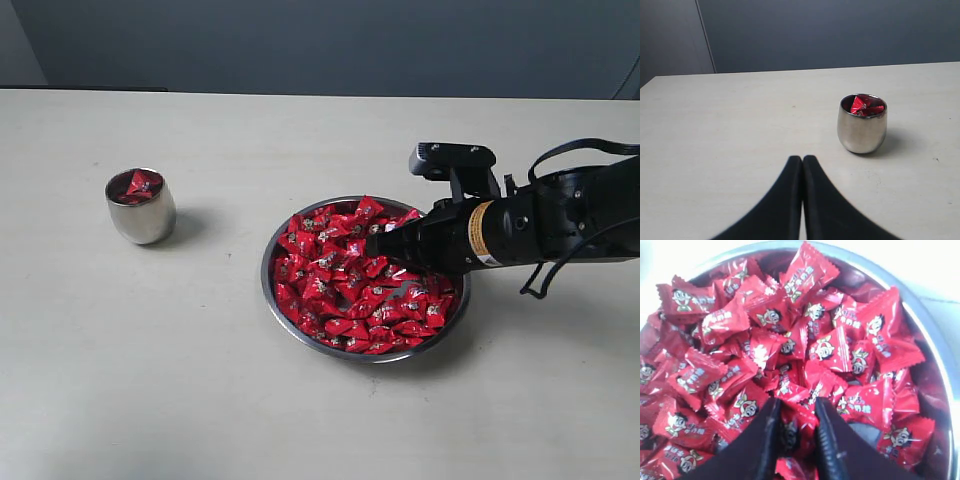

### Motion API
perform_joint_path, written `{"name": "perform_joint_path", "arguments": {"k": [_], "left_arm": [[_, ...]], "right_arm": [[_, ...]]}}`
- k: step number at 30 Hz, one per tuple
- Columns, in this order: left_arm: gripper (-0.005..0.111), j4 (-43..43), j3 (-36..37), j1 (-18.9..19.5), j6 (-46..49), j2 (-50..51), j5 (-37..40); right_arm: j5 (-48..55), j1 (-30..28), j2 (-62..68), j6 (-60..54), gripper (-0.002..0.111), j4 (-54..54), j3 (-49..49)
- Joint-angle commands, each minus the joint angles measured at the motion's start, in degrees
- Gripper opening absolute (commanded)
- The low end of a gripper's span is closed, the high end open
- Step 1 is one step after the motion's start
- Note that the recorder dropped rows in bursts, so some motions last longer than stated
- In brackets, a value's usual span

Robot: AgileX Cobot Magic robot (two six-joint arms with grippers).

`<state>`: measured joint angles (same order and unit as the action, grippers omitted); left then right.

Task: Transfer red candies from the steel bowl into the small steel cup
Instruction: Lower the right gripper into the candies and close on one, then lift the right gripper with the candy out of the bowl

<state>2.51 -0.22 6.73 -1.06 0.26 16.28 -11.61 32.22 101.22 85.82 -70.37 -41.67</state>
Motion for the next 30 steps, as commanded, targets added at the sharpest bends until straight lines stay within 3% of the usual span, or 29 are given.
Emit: {"name": "perform_joint_path", "arguments": {"k": [1,13,19,23,30], "left_arm": [[0.0,0.1,0.2,0.0,-0.1,-0.3,0.0],[0.0,0.1,0.2,0.0,-0.1,-0.3,0.0],[0.0,0.1,0.2,0.0,-0.1,-0.3,0.0],[0.0,0.1,0.2,0.0,-0.1,-0.3,0.0],[0.0,0.1,0.2,0.0,-0.1,-0.3,0.0]], "right_arm": [[1.4,0.0,-1.5,-0.1,-0.001,-0.4,0.2],[2.5,0.0,-9.0,-0.2,-0.001,-0.2,1.4],[4.6,-0.2,-16.0,-6.0,-0.001,3.1,6.1],[2.1,-0.2,-20.5,-15.7,-0.001,12.6,10.3],[-4.5,-0.2,-24.7,-46.1,-0.001,49.3,18.3]]}}
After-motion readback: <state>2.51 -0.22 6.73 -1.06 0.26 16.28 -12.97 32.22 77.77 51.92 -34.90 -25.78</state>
